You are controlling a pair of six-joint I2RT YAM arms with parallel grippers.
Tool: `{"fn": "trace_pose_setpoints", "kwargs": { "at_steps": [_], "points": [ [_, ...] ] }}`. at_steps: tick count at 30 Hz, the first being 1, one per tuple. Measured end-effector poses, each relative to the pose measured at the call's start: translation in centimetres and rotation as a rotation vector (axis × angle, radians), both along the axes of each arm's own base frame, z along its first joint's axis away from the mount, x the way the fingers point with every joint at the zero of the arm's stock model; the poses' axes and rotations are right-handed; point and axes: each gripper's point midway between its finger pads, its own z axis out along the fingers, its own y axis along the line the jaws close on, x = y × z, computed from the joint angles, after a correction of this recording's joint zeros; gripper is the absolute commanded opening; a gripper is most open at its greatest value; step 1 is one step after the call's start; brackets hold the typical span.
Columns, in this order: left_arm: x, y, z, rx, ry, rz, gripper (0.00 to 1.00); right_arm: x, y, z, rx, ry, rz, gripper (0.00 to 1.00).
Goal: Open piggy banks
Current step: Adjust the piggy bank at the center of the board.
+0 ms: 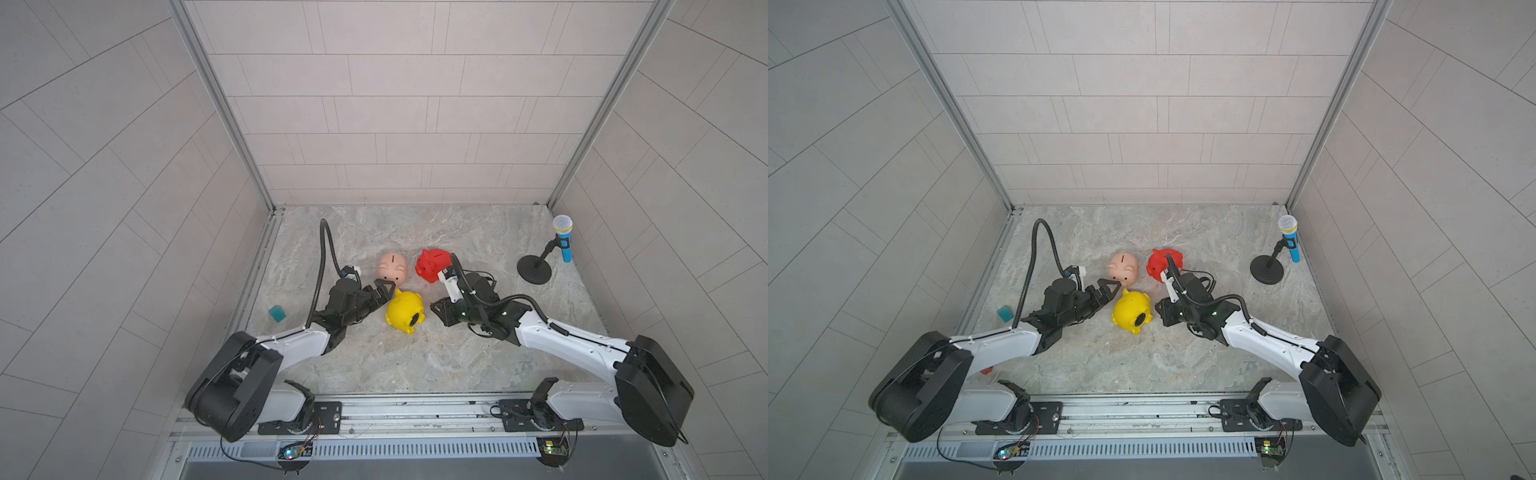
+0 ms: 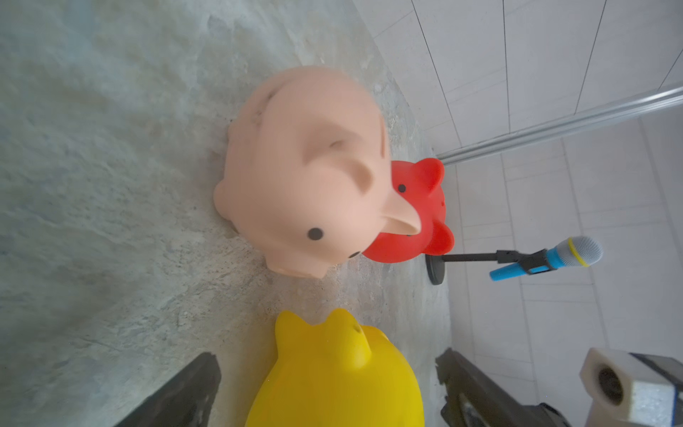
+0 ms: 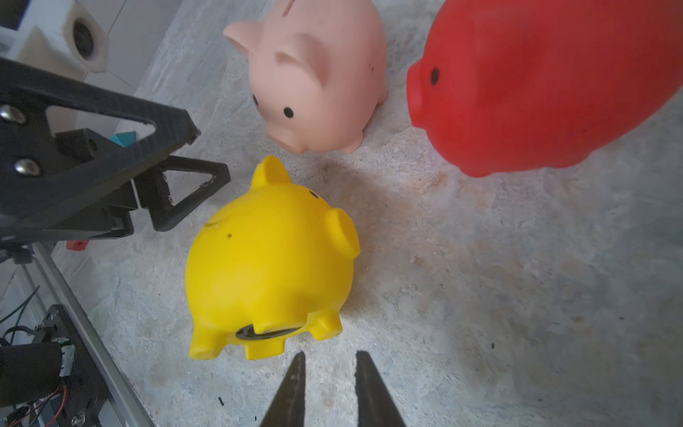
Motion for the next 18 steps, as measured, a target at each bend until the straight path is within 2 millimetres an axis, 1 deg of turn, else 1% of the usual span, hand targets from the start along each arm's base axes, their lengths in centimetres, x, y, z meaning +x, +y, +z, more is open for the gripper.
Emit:
{"fn": "trace_pose_setpoints", "kwargs": {
  "at_steps": [1, 2, 3, 5, 6, 7, 9, 10, 11, 12, 14, 16, 18],
  "points": [
    [0.1, 0.0, 1.1, 0.037, -0.025, -0.019, 1.00, 0.2, -0.2, 0.3, -0.002, -0.017, -0.004, 0.68],
    [0.2, 0.0, 2.1, 0.070, -0.046, -0.036, 1.00, 0.4, -0.5, 0.6, 0.000, -0.027, -0.017, 0.99],
    [0.3, 0.0, 3.0, 0.107, -0.069, -0.057, 1.00, 0.6, -0.7, 1.0, 0.002, -0.040, -0.030, 1.00],
    [0.3, 0.0, 4.2, 0.179, -0.095, -0.103, 1.00, 0.9, -1.2, 1.6, 0.009, -0.067, -0.051, 1.00],
    [0.3, -0.1, 4.5, 0.213, -0.099, -0.128, 1.00, 1.1, -1.5, 1.9, 0.012, -0.081, -0.060, 1.00],
    [0.2, -0.2, 4.6, 0.235, -0.097, -0.150, 1.00, 1.2, -1.7, 2.0, 0.020, -0.087, -0.069, 1.00],
    [-0.1, -0.4, 3.9, 0.284, -0.076, -0.205, 1.00, 1.2, -2.1, 2.1, 0.035, -0.092, -0.077, 0.99],
    [-0.3, -0.5, 3.4, 0.302, -0.061, -0.226, 1.00, 1.2, -2.2, 2.0, 0.043, -0.093, -0.081, 0.93],
    [-0.6, -0.7, 2.5, 0.327, -0.038, -0.254, 1.00, 1.1, -2.3, 1.8, 0.051, -0.086, -0.085, 0.84],
    [-0.9, -0.9, 1.6, 0.349, -0.009, -0.287, 1.00, 0.9, -2.4, 1.4, 0.054, -0.073, -0.086, 0.72],
    [-1.6, -1.5, 0.1, 0.383, 0.035, -0.342, 1.00, 0.4, -2.2, 0.7, 0.062, -0.043, -0.068, 0.56],
    [-2.2, -2.1, -0.7, 0.405, 0.058, -0.391, 1.00, 0.1, -1.7, 0.1, 0.078, -0.007, -0.047, 0.46],
    [-2.7, -2.7, -1.1, 0.428, 0.061, -0.441, 1.00, -0.3, -1.1, -0.9, 0.097, 0.033, -0.032, 0.40]
  ]
}}
